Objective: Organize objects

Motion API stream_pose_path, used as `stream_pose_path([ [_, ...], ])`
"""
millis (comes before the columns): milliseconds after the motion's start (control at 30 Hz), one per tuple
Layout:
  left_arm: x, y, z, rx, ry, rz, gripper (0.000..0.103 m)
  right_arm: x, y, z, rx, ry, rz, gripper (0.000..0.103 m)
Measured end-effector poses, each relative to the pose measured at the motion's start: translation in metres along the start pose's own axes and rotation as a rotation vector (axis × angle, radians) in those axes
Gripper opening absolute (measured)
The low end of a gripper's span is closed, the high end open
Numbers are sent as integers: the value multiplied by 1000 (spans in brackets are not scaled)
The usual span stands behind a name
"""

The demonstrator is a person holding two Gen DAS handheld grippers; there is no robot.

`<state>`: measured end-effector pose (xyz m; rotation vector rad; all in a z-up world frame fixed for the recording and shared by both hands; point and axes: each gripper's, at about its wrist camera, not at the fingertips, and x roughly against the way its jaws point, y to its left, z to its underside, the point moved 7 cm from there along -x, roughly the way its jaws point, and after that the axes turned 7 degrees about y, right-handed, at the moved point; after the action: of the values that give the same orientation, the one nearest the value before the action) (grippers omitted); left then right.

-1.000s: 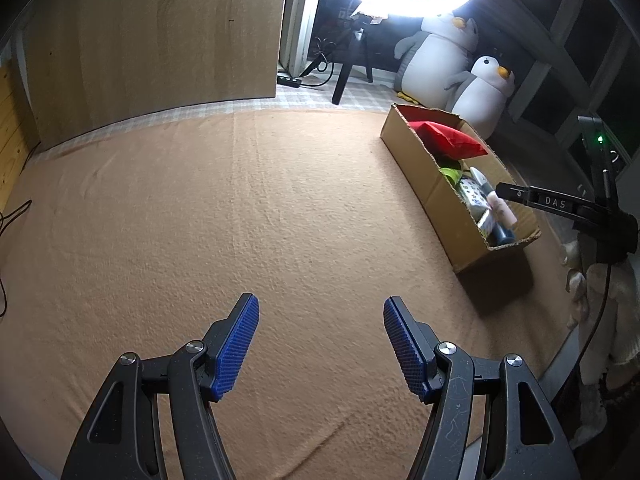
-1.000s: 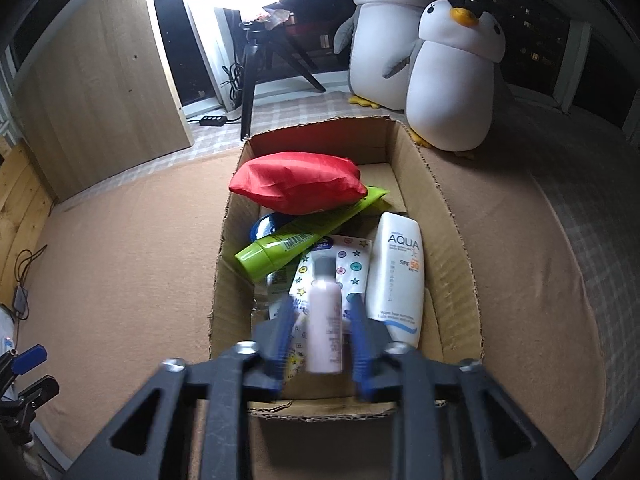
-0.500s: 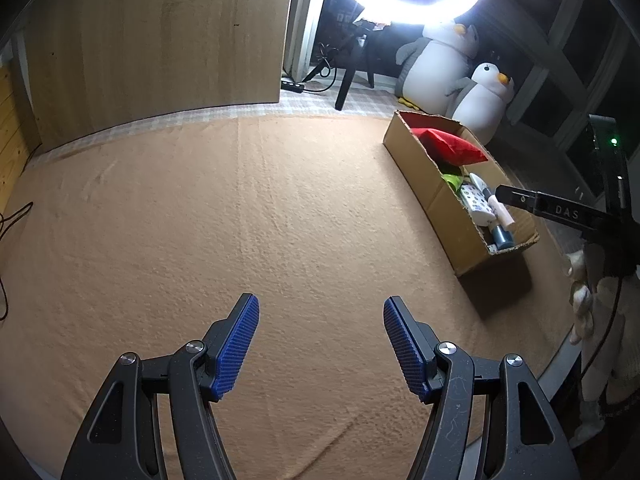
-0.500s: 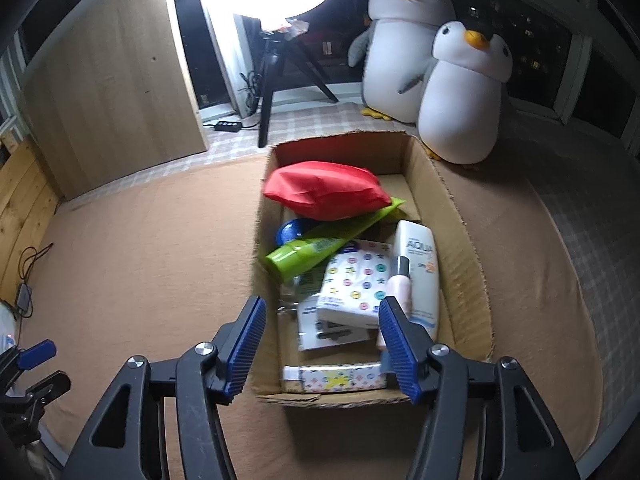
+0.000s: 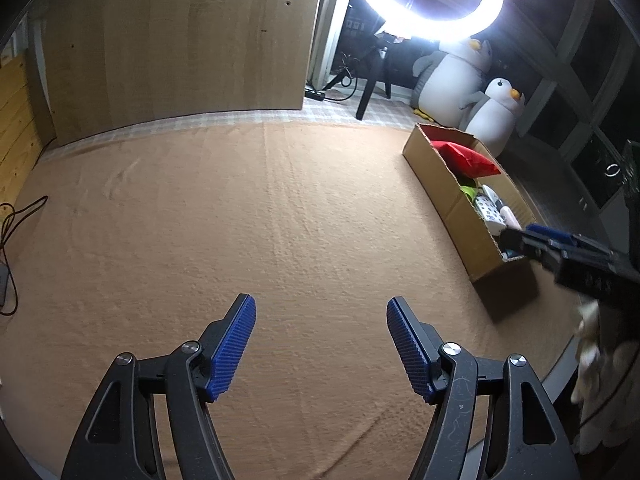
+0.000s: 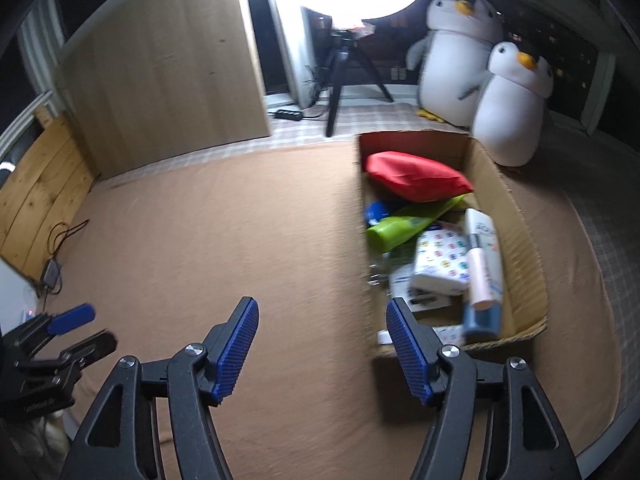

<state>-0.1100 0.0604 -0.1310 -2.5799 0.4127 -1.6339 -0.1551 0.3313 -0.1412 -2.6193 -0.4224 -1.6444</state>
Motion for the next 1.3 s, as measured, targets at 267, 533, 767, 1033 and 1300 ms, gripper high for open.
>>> stream_pose_path([
  [267, 12, 17, 3, 6, -16, -22, 77, 8, 50, 18, 55, -1, -12, 67],
  [533, 24, 33, 9, -3, -20, -63, 83, 12, 77, 31, 86, -35, 58, 71],
  [767, 39, 48, 12, 14, -50, -97, 88, 15, 85, 33, 51, -54, 51, 71],
  [1033, 53, 62, 11, 38, -83, -117, 89, 24, 92, 30, 53, -84, 65, 71],
  [1300, 51, 61, 11, 46, -76, -143, 89, 26, 91, 29, 59, -88, 80, 72],
])
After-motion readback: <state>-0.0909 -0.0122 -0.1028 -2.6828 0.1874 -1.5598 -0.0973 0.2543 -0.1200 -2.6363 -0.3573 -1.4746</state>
